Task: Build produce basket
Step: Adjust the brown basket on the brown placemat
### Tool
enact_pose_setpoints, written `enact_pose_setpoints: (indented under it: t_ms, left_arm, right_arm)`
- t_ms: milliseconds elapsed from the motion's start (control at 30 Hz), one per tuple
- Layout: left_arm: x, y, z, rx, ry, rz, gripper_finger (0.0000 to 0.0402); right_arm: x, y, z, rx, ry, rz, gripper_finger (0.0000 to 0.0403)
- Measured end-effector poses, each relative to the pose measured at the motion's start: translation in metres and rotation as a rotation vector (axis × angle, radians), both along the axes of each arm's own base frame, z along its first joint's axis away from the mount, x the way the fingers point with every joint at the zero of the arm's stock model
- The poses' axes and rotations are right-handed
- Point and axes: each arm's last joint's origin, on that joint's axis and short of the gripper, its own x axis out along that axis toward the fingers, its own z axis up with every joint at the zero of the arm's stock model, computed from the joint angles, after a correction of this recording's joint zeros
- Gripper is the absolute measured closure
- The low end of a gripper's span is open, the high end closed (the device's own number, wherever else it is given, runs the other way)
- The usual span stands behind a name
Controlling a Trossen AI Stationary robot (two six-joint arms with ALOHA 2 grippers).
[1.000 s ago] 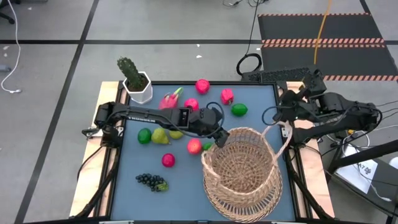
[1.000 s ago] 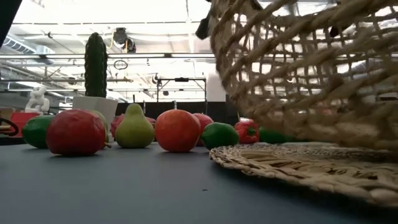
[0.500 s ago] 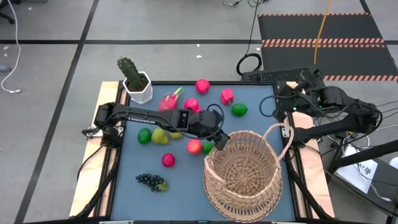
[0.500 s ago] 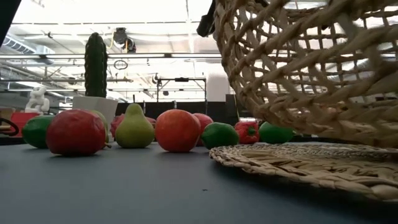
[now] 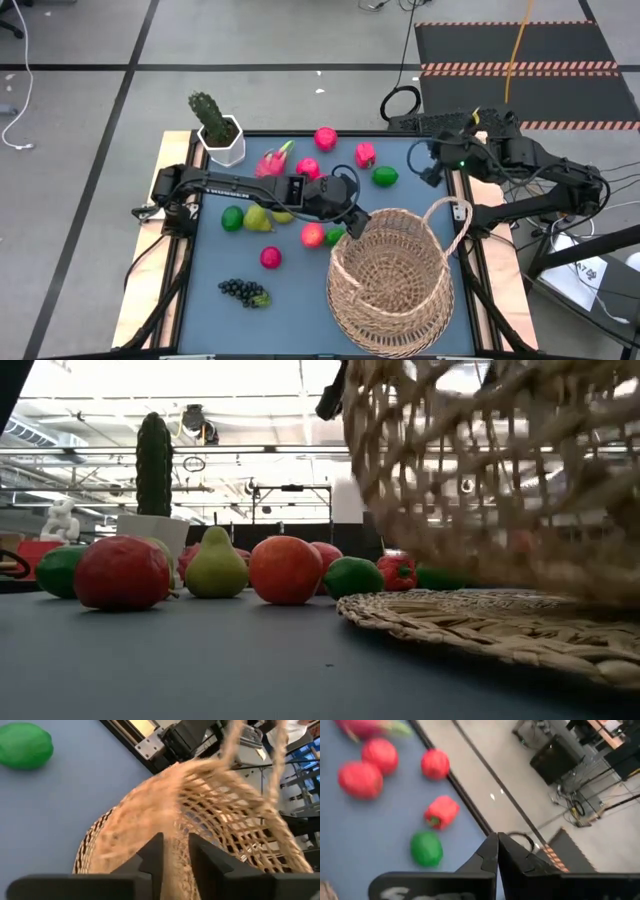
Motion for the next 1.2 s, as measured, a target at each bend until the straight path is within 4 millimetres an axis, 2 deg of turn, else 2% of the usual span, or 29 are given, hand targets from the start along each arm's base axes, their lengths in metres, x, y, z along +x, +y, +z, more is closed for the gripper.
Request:
enact_pose_setpoints:
  t_ms: [200, 367, 567, 833, 967, 1033, 1200]
  left_arm:
    - [-0.002, 0.005, 0.005, -0.017, -0.017, 0.005, 0.0229]
    - [-0.013, 0.018, 0.025, -0.023, -0.060, 0.033, 0.0192]
    - [-0.020, 0.031, 0.035, 0.039, -0.078, 0.028, 0.0196]
    - [-0.038, 0.048, 0.054, 0.067, -0.090, 0.071, 0.0243]
    - [-0.048, 0.057, 0.044, 0.110, 0.059, 0.129, 0.0268]
    - [-0.053, 0.064, 0.033, 0.101, 0.176, 0.161, 0.0275]
    - [-0.048, 0.080, -0.003, 0.107, 0.380, 0.248, 0.0285]
  right_arm:
    - [0.011, -0.002, 0.009, 0.092, -0.191, 0.062, 0.0402]
    - [0.015, -0.006, 0.015, 0.187, -0.351, 0.053, 0.0402]
    - [0.014, -0.010, 0.014, 0.261, -0.366, 0.072, 0.0403]
    - [0.013, -0.016, 0.015, 0.294, -0.412, 0.026, 0.0403]
    - [0.014, -0.021, 0.018, 0.278, -0.454, 0.009, 0.0403]
    - [0.014, -0.023, 0.019, 0.275, -0.466, 0.005, 0.0403]
    - [0.011, -0.029, 0.017, 0.290, -0.438, 0.005, 0.0403]
